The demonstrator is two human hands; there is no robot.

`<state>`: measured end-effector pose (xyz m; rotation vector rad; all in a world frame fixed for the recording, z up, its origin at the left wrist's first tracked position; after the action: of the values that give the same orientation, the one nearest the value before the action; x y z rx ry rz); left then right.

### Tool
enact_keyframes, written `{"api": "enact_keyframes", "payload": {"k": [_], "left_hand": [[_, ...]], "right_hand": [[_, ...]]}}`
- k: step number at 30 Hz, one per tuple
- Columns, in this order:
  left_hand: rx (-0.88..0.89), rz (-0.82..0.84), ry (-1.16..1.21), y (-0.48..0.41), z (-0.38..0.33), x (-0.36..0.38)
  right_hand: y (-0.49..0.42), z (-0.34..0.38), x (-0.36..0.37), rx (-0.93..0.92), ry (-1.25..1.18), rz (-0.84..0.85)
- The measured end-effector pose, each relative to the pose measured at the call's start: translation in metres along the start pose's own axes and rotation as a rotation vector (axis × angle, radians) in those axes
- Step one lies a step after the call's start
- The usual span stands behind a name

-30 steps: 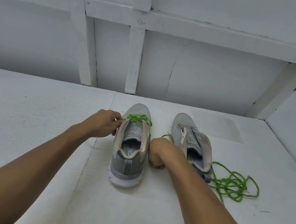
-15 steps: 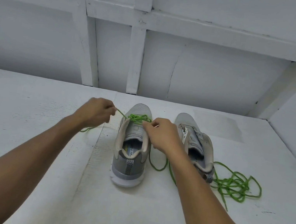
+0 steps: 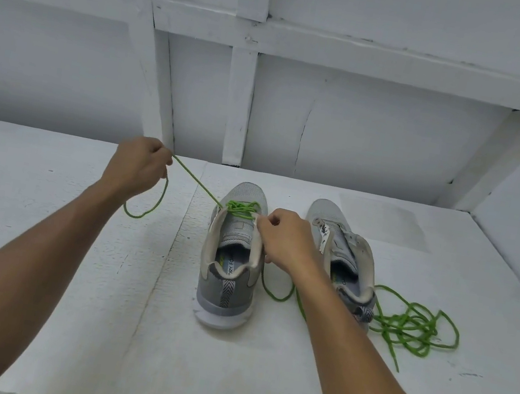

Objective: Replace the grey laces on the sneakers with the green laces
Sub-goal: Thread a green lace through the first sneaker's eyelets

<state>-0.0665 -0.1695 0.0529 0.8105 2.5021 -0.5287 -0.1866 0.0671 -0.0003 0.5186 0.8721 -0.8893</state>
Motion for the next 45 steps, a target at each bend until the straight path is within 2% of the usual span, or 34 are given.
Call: {"api": "enact_keyframes", "payload": {"k": [3, 5, 7, 11, 13, 16, 22, 25, 28, 45], "left_hand": [[-0.046, -0.104, 0.059, -0.001, 0.004, -0.008], [-0.086, -0.073, 0.038, 0.001, 0.009, -0.003], [-0.121, 0.056, -0.021, 0.008, 0.012, 0.011], [-0.066, 0.370, -0.087, 0.029, 0.010, 0.049], [-0.080, 0.432, -0.101, 0.036, 0.009, 0.062], [-0.124, 0.423, 0.001, 0.039, 0.003, 0.068], [0.048, 0.437, 0.107, 0.037, -0.029, 0.071], [0.149, 0.426, 0.034, 0.039, -0.044, 0.080], [0.171, 0.422, -0.044, 0.043, -0.048, 0.094], [0.209, 0.455, -0.134, 0.049, -0.050, 0.116]], "right_hand": [[-0.001, 0.000, 0.002, 0.004, -0.002, -0.005], [-0.002, -0.001, 0.003, 0.009, -0.009, -0.007], [-0.002, -0.001, 0.003, 0.010, -0.019, -0.008], [-0.003, -0.002, 0.004, 0.019, -0.048, -0.009], [-0.003, -0.002, 0.005, 0.024, -0.051, 0.002], [-0.002, -0.006, 0.006, 0.052, -0.078, 0.037], [-0.003, -0.014, 0.016, 0.200, -0.392, 0.124], [-0.003, -0.020, 0.021, 0.280, -0.497, 0.144], [-0.003, -0.023, 0.025, 0.310, -0.564, 0.169], [0.001, -0.027, 0.025, 0.350, -0.654, 0.182]]}}
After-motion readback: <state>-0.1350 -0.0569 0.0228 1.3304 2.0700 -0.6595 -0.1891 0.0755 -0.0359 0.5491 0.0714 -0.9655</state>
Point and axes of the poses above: each hand's wrist, its own y-axis away from the middle knuckle, its own x-axis out of the palm, z = x × y, the point moved 6 cm from there along -y, towards the middle knuckle, and after that the axes turned 13 degrees about y, right-handed, at the moved point
